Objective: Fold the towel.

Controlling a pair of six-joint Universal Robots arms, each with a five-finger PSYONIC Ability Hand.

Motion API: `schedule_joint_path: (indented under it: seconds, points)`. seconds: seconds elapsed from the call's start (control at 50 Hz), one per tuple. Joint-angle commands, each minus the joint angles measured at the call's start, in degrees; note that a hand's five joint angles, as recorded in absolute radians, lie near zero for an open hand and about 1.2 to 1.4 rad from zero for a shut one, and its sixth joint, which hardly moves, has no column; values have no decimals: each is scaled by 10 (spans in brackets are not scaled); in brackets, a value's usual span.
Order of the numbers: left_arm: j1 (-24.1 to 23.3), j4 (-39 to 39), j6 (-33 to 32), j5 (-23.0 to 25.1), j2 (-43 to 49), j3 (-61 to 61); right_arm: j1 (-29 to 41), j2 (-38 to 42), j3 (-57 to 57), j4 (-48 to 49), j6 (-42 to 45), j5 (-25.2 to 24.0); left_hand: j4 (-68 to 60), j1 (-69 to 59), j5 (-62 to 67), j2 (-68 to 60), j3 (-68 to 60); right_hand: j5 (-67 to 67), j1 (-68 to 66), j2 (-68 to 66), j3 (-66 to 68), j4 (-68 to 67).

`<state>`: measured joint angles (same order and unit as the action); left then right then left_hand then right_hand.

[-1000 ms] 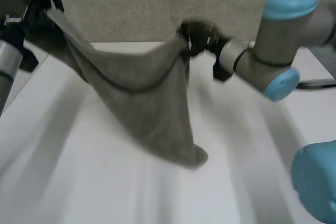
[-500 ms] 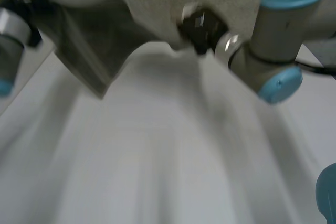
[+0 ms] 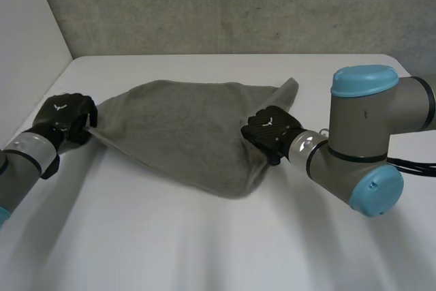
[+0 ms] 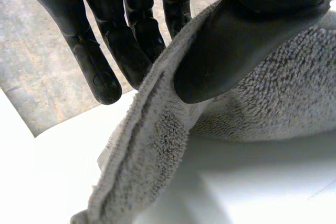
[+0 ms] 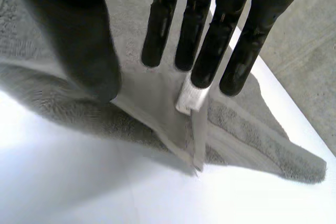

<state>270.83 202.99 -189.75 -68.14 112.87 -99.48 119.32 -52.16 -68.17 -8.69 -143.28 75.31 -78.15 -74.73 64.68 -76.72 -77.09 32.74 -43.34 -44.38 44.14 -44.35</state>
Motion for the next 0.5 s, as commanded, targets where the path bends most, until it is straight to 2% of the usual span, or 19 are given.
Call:
schedule_joint_path:
  seconds: [0.02,0.12,0.5]
  points:
    - [5,-15,31,-1,-32,0,-16,-3,-23,21,-10,-1,-19,-53,53,-33,-29,-101,107,118,-115,117]
    - [12,-15,45,-2,-45,-1,-35,1,-35,73,-43,-1,-19,-53,53,-33,-29,-106,112,123,-120,122]
    - [15,-17,59,0,-43,-18,-48,41,-42,127,-97,-7,-19,-53,53,-33,-29,-108,114,124,-122,124]
